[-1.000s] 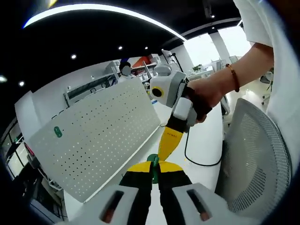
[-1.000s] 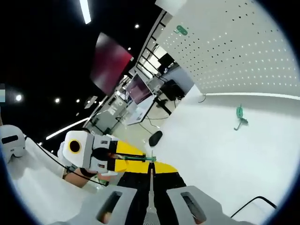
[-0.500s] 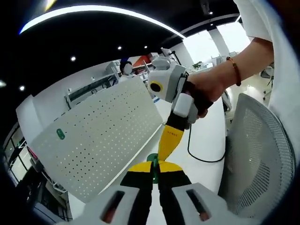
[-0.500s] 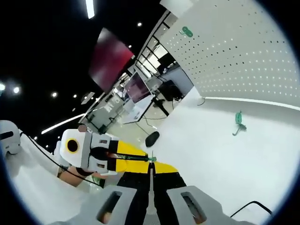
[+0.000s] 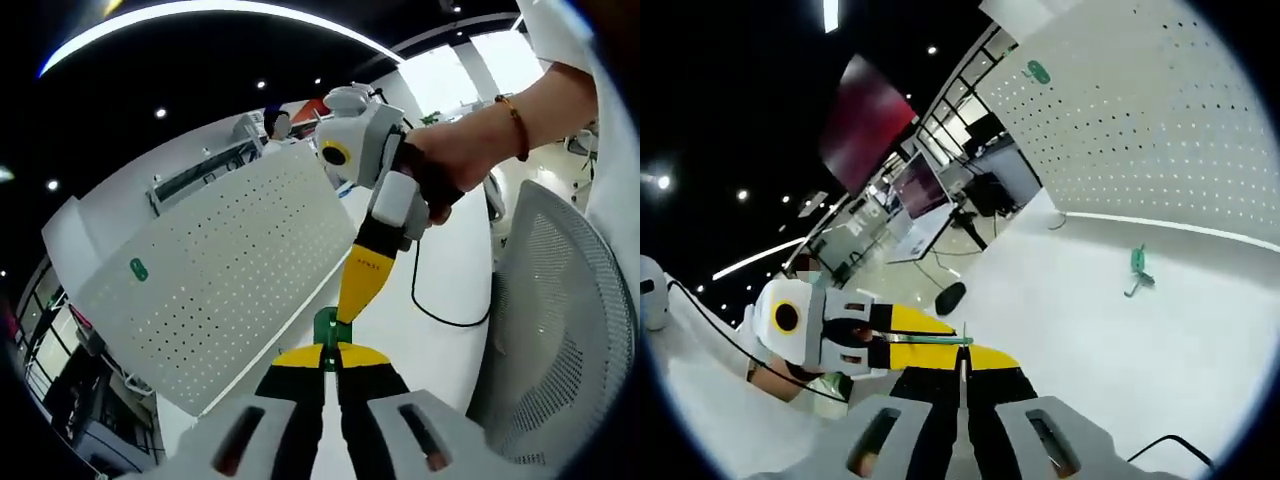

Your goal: Insert the hook assembly into the mounting plate slot until the hook locks in place.

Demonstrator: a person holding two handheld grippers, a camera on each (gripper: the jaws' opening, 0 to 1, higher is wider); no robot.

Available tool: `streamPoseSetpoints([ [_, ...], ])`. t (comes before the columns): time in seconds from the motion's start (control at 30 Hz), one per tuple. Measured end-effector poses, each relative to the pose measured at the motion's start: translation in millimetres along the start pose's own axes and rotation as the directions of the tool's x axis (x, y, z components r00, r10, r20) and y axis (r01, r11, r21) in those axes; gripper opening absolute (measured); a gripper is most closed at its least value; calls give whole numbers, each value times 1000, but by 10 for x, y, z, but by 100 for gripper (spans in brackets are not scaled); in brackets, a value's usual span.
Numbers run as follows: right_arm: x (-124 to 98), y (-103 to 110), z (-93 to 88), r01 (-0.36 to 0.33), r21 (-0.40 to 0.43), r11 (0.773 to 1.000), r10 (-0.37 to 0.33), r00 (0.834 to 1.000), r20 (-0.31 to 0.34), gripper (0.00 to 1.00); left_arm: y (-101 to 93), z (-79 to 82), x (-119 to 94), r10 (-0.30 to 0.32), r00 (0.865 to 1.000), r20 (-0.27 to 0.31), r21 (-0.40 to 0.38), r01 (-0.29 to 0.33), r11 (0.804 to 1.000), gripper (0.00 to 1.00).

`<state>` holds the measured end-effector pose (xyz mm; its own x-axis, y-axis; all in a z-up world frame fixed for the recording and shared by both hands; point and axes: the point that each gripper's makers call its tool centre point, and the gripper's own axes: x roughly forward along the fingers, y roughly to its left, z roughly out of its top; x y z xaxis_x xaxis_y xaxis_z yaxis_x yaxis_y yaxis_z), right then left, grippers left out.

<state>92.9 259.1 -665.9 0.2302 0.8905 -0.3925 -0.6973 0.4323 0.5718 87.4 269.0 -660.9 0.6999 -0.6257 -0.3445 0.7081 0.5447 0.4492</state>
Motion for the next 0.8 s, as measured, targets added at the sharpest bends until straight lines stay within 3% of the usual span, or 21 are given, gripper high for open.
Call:
streamPoseSetpoints([
  [0.1,15,-2,2,27,-20,999,-27,1000,-2,0,-1,-19,13,-1,1000,-15,-12,0,1000,6],
  [0.23,45,-59,-36,123,-83,989,-126,991,-32,0,-36,-23,35,-13,1000,-24,-49,11,999,8],
  [0.37,67,-7,-25,119,-98,988,-123,992,-32,0,-55,-93,62,-14,998,-64,-44,12,999,6],
  [0.47,63,-33,-35,158,-143,977,-167,985,-48,0,-68,-138,72,-16,996,-91,-47,12,999,4],
  [0.8,65,-26,-16,189,-217,958,-203,978,-47,0,-41,-173,86,-10,993,-118,-80,0,997,2],
])
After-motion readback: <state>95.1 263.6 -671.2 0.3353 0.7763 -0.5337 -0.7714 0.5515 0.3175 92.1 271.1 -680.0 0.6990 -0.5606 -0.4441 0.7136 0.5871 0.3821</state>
